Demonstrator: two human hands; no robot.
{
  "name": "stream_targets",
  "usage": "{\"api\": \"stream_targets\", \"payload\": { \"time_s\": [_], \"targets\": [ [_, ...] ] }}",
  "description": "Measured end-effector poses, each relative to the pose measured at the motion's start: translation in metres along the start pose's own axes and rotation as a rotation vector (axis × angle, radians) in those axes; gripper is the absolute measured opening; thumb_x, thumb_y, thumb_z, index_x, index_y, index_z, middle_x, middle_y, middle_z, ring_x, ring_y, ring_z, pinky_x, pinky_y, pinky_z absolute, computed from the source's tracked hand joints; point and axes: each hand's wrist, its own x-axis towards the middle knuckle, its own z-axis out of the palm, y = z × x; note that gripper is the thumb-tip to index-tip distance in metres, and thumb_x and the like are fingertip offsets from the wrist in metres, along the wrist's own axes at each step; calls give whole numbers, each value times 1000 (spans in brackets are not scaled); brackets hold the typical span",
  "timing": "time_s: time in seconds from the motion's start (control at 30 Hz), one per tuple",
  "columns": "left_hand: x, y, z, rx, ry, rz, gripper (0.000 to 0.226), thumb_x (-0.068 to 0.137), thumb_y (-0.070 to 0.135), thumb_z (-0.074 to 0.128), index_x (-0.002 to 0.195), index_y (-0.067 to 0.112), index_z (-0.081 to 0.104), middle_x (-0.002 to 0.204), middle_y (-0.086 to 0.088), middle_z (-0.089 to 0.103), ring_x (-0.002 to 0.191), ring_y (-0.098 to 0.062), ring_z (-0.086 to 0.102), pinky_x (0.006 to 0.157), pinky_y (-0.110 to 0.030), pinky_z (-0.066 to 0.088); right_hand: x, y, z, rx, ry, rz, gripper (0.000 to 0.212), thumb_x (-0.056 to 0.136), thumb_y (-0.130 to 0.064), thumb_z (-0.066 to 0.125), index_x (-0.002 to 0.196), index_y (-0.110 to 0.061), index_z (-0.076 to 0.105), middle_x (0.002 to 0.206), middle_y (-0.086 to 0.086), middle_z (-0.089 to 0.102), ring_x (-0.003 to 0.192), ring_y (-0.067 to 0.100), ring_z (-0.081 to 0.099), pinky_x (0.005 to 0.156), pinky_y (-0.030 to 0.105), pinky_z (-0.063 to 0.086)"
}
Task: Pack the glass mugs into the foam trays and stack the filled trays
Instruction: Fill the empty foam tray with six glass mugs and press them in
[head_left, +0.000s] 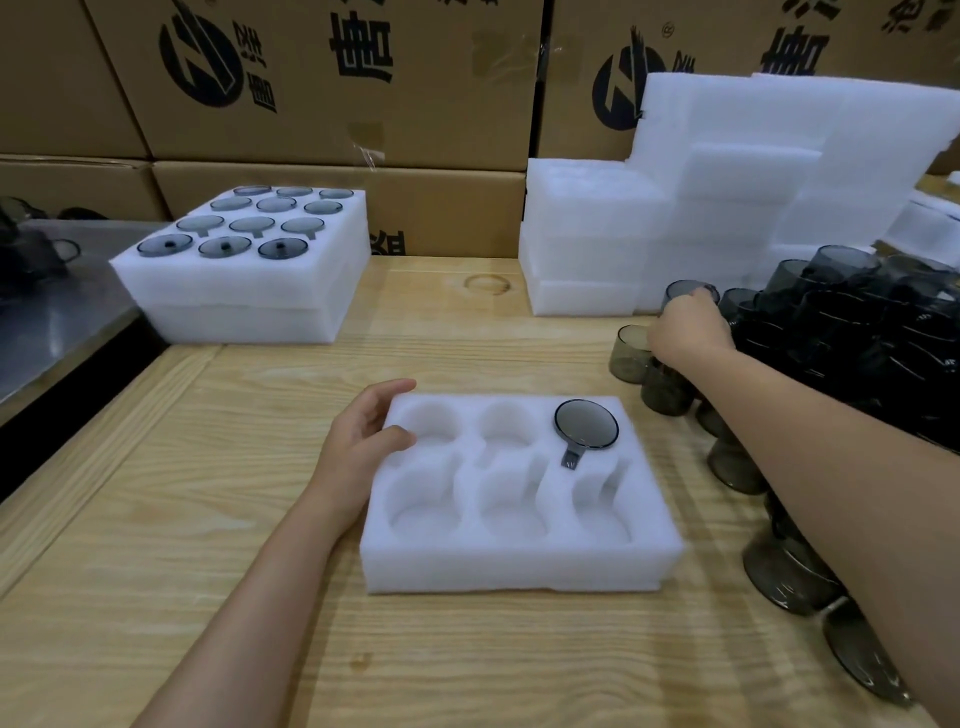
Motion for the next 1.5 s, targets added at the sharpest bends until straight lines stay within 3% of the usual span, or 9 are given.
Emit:
{"api": "stream_targets", "payload": {
  "time_s": [0.23, 0.4, 0.53, 0.67, 0.87, 1.0, 1.1, 1.23, 1.5],
  "targets": [
    [1, 1, 0, 2, -1, -6, 52, 61, 8, 60, 113, 19, 63, 94, 1, 66, 79, -8, 66, 62, -21, 53, -21, -19, 1, 91, 203, -124, 16, 92, -9, 42, 96, -1, 55, 113, 24, 51, 97, 38, 53, 72, 34, 37],
    [-1, 1, 0, 1, -1, -11, 51, 62, 9, 60, 112, 21, 63, 95, 2, 66, 79, -7, 66, 62, -20, 52, -65, -37, -6, 346, 330, -226, 40, 85, -33, 62, 110, -10, 40, 95, 7, 50, 88, 33, 54, 65, 33, 32],
    [-1, 2, 1, -1, -5, -21, 51, 62, 10, 60, 112, 21, 62, 98, 0, 65, 82, -9, 66, 63, -21, 52, -101, -36, -9, 438, 304, -260, 77, 75, -54, 70, 134, -15, 40, 123, 7, 55, 114, 28, 49, 86, 36, 39],
    [-2, 4, 1, 6, -8, -32, 51, 62, 12, 60, 111, 24, 62, 100, 0, 64, 84, -11, 65, 63, -22, 52, -127, -29, -5, 509, 363, -269, 63, 77, -52, 68, 128, -17, 53, 104, -1, 52, 102, 19, 49, 79, 24, 32],
    [-1, 4, 0, 11, -11, -31, 50, 62, 11, 60, 110, 24, 63, 98, -1, 64, 81, -10, 65, 63, -22, 52, -135, -22, -7, 657, 243, -289, 54, 76, -37, 72, 127, -33, 54, 96, -16, 32, 90, 2, 45, 84, 11, 33],
    [-1, 2, 0, 2, -7, -21, 50, 62, 10, 60, 110, 23, 64, 94, 4, 65, 80, -8, 66, 62, -21, 52, -136, -20, -9, 684, 120, -362, 52, 76, -30, 73, 124, -41, 54, 124, -6, 32, 104, -16, 39, 85, 1, 30],
    [0, 2, 0, 0, -8, -20, 50, 63, 9, 60, 110, 23, 64, 91, 7, 67, 79, -7, 66, 61, -20, 52, -138, -25, -12, 608, 25, -467, 56, 76, -31, 72, 127, -44, 51, 128, -9, 40, 113, 2, 42, 89, 16, 35],
    [0, 1, -1, 9, -8, -18, 50, 63, 10, 60, 110, 24, 64, 95, 5, 66, 80, -7, 66, 61, -20, 52, -139, -34, -10, 538, -128, -642, 65, 78, -33, 73, 135, -45, 43, 111, -22, 46, 92, -18, 43, 79, 0, 32],
    [0, 1, 0, -5, -3, -20, 50, 61, 8, 59, 109, 22, 63, 96, 1, 64, 80, -8, 65, 63, -21, 52, -133, -51, 4, 338, -276, -778, 66, 84, -18, 69, 138, -42, 41, 129, -15, 36, 114, -2, 35, 80, 7, 28]
  ]
}}
